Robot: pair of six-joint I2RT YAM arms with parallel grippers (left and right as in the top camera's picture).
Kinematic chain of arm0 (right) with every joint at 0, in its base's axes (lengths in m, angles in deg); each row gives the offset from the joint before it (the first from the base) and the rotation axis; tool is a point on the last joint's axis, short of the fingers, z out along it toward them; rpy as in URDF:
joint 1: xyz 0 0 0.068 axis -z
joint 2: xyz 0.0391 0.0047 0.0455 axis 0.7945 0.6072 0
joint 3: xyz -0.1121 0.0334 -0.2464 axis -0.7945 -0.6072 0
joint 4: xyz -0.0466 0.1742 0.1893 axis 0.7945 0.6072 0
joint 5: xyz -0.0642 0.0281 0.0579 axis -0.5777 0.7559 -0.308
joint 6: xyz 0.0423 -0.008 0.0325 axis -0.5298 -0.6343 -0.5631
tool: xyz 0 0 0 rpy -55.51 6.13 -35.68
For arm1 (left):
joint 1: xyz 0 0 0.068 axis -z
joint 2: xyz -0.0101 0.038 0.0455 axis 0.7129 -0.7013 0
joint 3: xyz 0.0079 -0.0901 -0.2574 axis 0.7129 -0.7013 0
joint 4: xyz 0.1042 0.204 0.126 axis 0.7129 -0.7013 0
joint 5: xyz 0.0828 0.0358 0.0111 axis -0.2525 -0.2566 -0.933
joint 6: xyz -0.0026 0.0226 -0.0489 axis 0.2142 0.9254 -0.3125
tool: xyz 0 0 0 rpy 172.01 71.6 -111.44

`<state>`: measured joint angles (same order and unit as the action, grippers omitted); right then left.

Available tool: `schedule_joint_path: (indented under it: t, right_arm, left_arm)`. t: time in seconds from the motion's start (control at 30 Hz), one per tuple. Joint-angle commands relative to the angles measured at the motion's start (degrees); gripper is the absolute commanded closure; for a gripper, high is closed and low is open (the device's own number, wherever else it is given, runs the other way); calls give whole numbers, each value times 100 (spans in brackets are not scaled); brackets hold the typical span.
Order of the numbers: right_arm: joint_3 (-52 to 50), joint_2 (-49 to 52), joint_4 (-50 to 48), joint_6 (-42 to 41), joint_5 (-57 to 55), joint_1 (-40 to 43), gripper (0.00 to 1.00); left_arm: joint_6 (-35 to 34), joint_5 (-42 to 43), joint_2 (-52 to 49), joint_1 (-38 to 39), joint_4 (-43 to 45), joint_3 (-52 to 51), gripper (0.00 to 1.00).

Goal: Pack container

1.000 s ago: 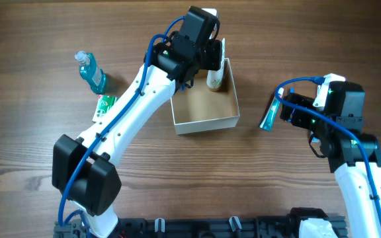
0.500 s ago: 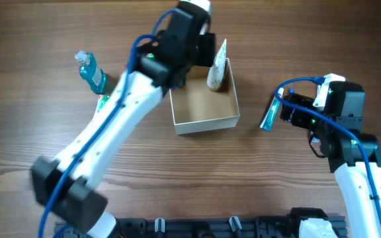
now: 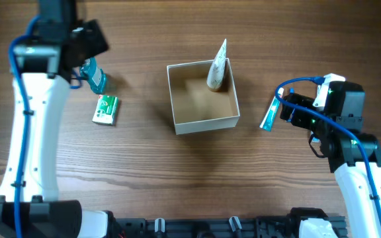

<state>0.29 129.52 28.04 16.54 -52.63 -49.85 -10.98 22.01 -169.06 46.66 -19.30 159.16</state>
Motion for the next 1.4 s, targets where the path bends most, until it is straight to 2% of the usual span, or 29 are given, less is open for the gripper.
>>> schedule_joint_path:
  t: [0.0, 0.1, 0.43, 0.7, 0.8, 1.03, 1.37]
  right_arm:
    - [129, 26, -11, -90, 26, -28, 0]
    - [129, 26, -11, -90, 26, -28, 0]
    - [129, 26, -11, -90, 26, -28, 0]
    - [129, 28, -11, -87, 26, -28, 0]
    - [129, 26, -13, -87, 26, -28, 0]
    - [129, 28, -11, -90, 26, -28, 0]
    - [129, 28, -13, -87, 26, -28, 0]
  left_arm:
    - [391, 656, -313, -557, -55, 48, 28]
    - [474, 734, -562, -824, -92, 46, 27]
    - [1753, 839, -1381, -973, -48, 46, 23]
    - [1921, 957, -1856, -968, -44, 46, 24]
    - [2260, 1121, -1912, -966, -39, 46, 29]
    - [2601, 1121, -2111, -968, -44, 42, 30]
    - [2629, 1185, -2218, -955, 136, 39, 29]
